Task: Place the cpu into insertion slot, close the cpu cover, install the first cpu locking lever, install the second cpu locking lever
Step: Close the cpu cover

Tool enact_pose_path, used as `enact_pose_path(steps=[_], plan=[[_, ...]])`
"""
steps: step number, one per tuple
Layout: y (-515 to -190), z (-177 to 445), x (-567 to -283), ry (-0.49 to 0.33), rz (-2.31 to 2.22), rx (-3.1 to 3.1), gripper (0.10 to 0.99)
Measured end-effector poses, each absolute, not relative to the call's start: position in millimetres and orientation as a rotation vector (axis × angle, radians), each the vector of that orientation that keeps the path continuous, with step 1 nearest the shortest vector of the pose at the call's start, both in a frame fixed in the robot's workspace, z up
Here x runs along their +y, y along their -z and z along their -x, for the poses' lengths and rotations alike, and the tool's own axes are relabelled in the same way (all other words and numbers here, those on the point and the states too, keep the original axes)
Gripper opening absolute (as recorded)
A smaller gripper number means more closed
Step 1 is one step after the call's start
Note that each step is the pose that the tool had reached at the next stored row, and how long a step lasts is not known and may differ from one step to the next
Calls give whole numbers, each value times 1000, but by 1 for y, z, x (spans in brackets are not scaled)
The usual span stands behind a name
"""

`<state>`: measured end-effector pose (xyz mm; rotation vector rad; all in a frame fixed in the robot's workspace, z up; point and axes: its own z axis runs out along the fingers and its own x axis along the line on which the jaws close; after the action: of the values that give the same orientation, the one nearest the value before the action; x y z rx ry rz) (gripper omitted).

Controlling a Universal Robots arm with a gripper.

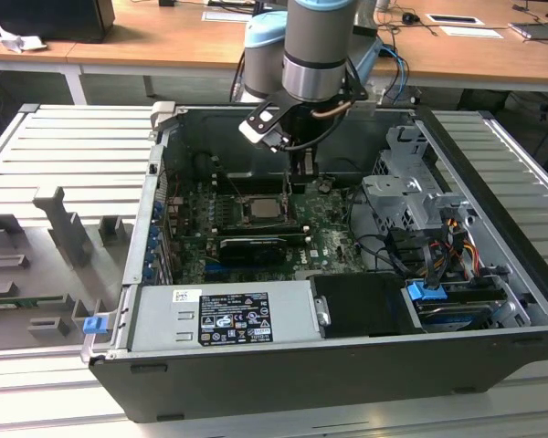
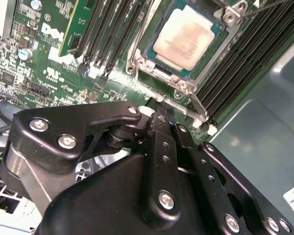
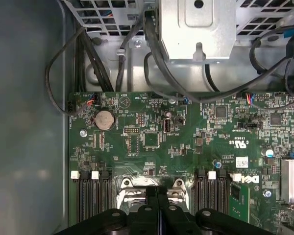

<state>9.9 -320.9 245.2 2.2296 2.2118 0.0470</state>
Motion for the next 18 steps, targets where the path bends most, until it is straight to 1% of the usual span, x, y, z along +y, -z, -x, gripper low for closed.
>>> enact_pose_path(steps=[8,12,18], plan=[[-245,3,-321,-47,-2230,2212,106],[-236,12,-321,-47,-2225,2216,106],[-235,26,-321,-47,-2216,2226,106]])
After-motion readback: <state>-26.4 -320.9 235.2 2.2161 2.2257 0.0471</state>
